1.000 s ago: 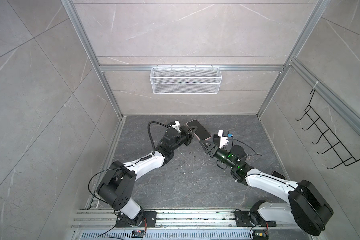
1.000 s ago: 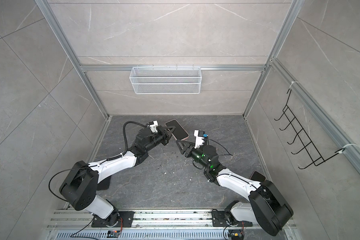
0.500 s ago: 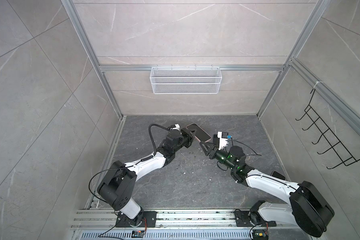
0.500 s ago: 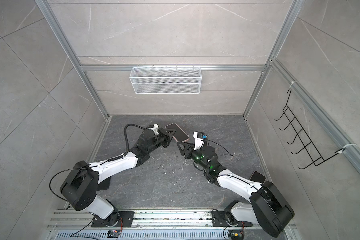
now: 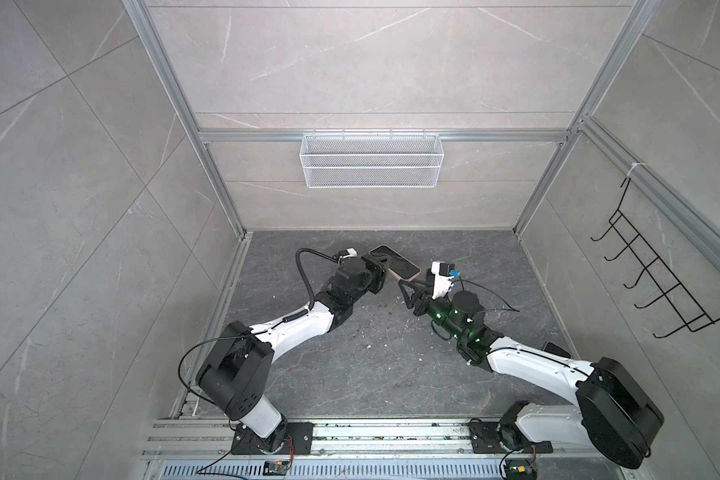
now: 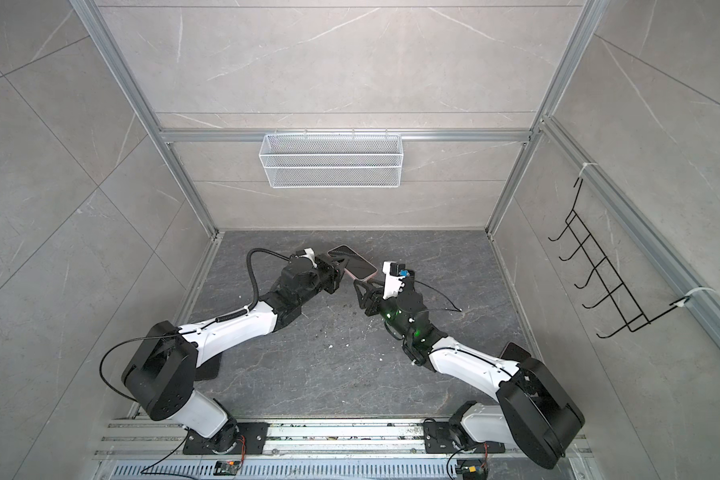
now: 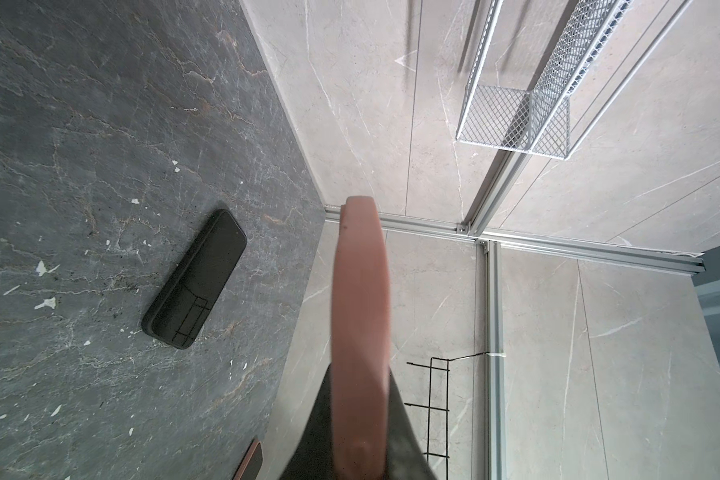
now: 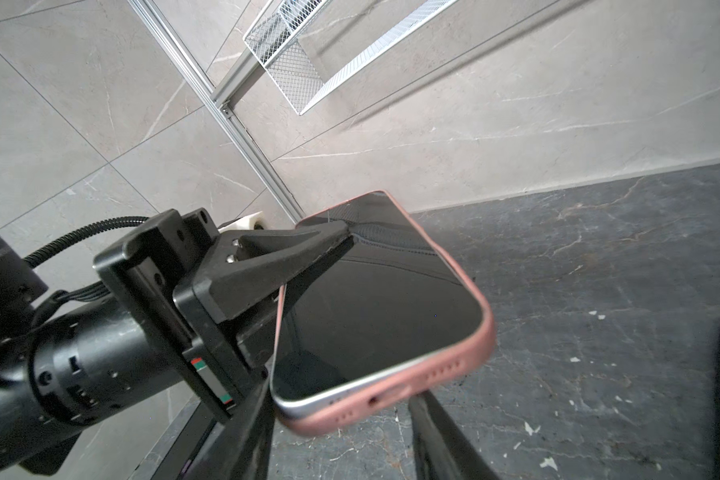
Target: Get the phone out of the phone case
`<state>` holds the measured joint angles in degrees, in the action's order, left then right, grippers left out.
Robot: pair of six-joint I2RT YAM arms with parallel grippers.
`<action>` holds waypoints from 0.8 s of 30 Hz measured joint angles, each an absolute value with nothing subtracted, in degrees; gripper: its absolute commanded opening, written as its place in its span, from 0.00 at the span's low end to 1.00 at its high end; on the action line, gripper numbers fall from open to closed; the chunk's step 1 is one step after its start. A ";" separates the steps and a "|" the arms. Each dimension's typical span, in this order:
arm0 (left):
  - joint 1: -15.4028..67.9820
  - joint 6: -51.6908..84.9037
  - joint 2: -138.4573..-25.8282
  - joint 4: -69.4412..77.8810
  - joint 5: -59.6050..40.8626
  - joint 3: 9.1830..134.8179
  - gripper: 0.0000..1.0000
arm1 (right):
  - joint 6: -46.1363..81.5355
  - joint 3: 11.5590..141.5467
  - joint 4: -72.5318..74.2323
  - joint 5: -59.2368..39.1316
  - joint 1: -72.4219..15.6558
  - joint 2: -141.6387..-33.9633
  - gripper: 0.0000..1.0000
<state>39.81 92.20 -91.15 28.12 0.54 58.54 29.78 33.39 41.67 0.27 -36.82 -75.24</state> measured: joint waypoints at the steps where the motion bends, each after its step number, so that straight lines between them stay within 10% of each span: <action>1: 39.88 92.42 -91.39 28.03 0.84 58.87 0.00 | 29.45 33.39 42.02 0.93 -36.86 -75.53 0.54; 16: 42.37 96.27 -88.95 32.93 -2.70 64.90 0.00 | 24.56 31.05 32.51 14.44 -34.81 -80.12 0.59; 24: 40.84 96.55 -87.94 33.93 -2.79 63.48 0.00 | 27.64 27.31 33.69 4.64 -32.32 -72.05 0.64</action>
